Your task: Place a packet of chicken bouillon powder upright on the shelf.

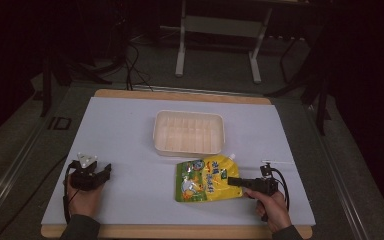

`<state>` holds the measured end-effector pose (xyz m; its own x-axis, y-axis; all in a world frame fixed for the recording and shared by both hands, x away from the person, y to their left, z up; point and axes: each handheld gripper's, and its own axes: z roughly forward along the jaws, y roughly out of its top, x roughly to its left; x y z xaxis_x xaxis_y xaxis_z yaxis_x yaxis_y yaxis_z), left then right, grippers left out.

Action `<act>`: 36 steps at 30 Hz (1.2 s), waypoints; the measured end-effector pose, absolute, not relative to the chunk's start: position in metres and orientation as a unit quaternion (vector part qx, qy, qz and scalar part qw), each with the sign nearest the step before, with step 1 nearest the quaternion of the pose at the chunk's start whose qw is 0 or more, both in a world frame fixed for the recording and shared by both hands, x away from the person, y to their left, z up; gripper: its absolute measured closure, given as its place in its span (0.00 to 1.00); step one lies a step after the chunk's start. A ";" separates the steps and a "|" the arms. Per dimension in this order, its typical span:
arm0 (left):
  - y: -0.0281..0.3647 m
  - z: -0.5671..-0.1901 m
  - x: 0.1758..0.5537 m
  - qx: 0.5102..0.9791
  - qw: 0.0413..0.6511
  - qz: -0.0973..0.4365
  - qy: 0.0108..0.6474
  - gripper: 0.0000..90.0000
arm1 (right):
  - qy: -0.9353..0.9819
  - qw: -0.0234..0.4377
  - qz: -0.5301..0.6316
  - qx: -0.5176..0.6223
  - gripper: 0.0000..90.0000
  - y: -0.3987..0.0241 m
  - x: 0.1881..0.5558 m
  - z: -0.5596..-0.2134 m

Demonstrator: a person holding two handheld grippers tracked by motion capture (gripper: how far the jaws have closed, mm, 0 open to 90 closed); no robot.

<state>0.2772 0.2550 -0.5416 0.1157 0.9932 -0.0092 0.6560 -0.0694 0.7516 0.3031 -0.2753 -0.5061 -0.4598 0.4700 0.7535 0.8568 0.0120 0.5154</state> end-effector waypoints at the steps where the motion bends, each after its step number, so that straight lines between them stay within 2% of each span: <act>1: 0.255 -0.542 0.277 0.679 0.311 0.272 0.607 0.51 | -0.688 0.192 -0.514 -0.475 0.93 -0.272 0.305 -0.502; 9: 0.255 -0.541 0.277 0.678 0.313 0.271 0.608 0.51 | -0.703 0.188 -0.507 -0.462 0.89 -0.256 0.311 -0.495; 11: 0.255 -0.541 0.277 0.678 0.313 0.271 0.608 0.51 | -0.700 0.201 -0.501 -0.468 0.88 -0.252 0.313 -0.494; 19: 0.255 -0.541 0.277 0.678 0.314 0.271 0.607 0.51 | -0.699 0.201 -0.496 -0.475 0.98 -0.241 0.312 -0.484; 25: 0.255 -0.541 0.277 0.677 0.315 0.271 0.608 0.51 | -0.711 0.173 -0.508 -0.455 0.99 -0.230 0.307 -0.474; 36: 0.256 -0.541 0.277 0.676 0.316 0.269 0.609 0.51 | -0.716 0.158 -0.518 -0.441 1.00 -0.221 0.304 -0.466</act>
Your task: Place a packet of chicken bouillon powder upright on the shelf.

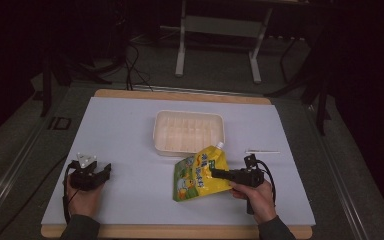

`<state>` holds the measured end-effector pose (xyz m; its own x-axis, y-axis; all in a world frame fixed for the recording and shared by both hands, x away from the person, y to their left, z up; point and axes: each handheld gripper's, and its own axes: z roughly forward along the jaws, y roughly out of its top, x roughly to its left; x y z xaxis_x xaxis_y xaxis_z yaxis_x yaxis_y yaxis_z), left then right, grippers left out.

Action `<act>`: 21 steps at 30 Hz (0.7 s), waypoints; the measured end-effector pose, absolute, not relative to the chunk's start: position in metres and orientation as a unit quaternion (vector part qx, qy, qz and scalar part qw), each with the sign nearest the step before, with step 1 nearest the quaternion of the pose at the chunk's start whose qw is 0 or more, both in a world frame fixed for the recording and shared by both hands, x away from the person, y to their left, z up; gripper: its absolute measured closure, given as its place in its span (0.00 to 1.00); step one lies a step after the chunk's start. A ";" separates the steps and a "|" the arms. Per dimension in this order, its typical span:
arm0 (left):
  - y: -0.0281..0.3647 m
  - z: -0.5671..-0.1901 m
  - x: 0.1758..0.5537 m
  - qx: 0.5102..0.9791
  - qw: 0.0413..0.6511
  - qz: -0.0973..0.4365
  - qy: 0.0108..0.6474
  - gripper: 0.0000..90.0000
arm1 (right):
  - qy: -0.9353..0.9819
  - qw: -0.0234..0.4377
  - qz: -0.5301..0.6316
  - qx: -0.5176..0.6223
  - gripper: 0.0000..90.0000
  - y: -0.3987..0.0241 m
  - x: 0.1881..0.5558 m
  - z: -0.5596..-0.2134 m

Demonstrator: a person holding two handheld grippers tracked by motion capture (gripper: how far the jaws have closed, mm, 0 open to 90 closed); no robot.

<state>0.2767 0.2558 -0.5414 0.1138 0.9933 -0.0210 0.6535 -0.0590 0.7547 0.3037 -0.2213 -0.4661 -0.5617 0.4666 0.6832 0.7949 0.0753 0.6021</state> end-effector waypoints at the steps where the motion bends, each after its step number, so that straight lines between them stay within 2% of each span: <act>1: 0.256 -0.541 0.277 0.676 0.315 0.270 0.609 0.51 | -0.717 0.156 -0.518 -0.439 1.00 -0.220 0.303 -0.465; 21: 0.256 -0.541 0.275 0.675 0.321 0.271 0.607 0.51 | -0.727 0.128 -0.536 -0.410 1.00 -0.211 0.294 -0.453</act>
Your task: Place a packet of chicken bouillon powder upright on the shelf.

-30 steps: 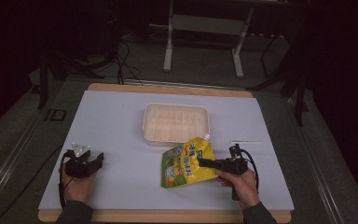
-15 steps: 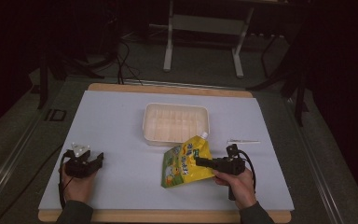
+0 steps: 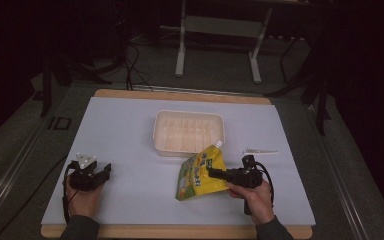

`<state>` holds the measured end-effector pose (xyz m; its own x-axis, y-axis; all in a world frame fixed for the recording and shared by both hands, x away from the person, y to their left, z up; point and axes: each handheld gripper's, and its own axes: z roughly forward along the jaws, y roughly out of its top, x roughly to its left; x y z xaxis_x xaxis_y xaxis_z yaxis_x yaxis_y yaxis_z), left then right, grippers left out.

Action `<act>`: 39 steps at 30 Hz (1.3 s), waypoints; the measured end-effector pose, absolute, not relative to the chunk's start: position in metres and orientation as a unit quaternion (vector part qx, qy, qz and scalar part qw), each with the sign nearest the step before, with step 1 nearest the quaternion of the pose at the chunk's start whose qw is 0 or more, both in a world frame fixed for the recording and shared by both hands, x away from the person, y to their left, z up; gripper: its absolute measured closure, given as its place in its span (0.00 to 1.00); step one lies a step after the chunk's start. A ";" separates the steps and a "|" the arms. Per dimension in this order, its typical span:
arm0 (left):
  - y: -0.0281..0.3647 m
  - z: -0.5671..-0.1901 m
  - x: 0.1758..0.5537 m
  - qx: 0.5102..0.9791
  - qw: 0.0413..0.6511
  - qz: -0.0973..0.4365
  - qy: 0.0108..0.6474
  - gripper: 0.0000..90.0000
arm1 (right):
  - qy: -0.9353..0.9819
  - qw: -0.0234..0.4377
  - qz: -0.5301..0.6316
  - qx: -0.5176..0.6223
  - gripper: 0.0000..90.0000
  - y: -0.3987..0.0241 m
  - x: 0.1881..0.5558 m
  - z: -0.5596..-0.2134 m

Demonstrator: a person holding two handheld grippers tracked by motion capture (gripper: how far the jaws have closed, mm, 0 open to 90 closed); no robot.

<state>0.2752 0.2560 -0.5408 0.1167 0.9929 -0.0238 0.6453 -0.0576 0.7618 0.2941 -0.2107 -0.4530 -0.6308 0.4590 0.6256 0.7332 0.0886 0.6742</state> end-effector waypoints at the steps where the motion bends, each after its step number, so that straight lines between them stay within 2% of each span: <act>1: 0.256 -0.541 0.275 0.675 0.321 0.271 0.607 0.51 | -0.728 0.124 -0.536 -0.409 1.00 -0.210 0.294 -0.452; 11: 0.256 -0.541 0.275 0.675 0.321 0.271 0.606 0.51 | -0.751 0.090 -0.526 -0.389 1.00 -0.204 0.289 -0.437; 39: 0.256 -0.541 0.275 0.675 0.323 0.272 0.605 0.50 | -0.800 0.030 -0.488 -0.348 1.00 -0.184 0.294 -0.401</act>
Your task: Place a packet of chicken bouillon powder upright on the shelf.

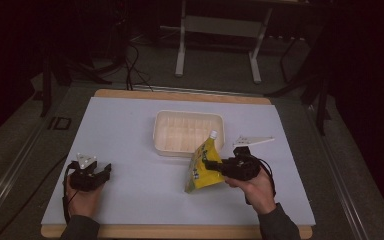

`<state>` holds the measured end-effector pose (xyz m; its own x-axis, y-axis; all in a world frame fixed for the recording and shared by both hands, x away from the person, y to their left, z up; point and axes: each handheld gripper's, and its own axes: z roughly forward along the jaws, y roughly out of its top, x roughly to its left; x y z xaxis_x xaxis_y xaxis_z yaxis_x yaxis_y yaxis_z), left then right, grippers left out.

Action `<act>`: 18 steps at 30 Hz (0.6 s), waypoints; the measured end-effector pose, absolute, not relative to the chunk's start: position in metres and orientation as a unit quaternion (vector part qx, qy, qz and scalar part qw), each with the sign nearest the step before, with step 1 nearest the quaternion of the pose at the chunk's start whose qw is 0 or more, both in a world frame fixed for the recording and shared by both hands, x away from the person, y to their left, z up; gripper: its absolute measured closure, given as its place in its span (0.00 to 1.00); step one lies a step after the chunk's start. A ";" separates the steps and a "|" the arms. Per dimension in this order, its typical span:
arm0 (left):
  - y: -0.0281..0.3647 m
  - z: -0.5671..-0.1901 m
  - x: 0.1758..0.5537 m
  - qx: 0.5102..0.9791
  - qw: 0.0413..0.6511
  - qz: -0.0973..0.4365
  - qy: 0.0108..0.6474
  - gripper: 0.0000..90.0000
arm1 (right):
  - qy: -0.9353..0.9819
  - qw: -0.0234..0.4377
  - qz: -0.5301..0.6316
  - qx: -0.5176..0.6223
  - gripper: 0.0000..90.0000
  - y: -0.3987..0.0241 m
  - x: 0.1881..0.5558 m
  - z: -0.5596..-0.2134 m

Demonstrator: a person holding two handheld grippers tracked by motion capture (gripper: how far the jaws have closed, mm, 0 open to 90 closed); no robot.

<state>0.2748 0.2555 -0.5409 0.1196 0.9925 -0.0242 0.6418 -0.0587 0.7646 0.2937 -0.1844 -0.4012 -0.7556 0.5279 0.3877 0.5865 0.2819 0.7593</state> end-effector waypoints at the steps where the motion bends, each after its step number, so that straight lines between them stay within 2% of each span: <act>1: 0.255 -0.541 0.275 0.674 0.323 0.272 0.606 0.50 | -0.802 0.027 -0.486 -0.347 1.00 -0.183 0.294 -0.400; 18: 0.255 -0.541 0.275 0.676 0.322 0.270 0.605 0.50 | -0.810 0.004 -0.487 -0.327 1.00 -0.173 0.291 -0.380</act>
<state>0.2748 0.2555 -0.5408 0.1218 0.9922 -0.0249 0.6450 -0.0601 0.7618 0.2913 -0.1727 -0.3796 -0.7858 0.5264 0.3247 0.5339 0.3124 0.7857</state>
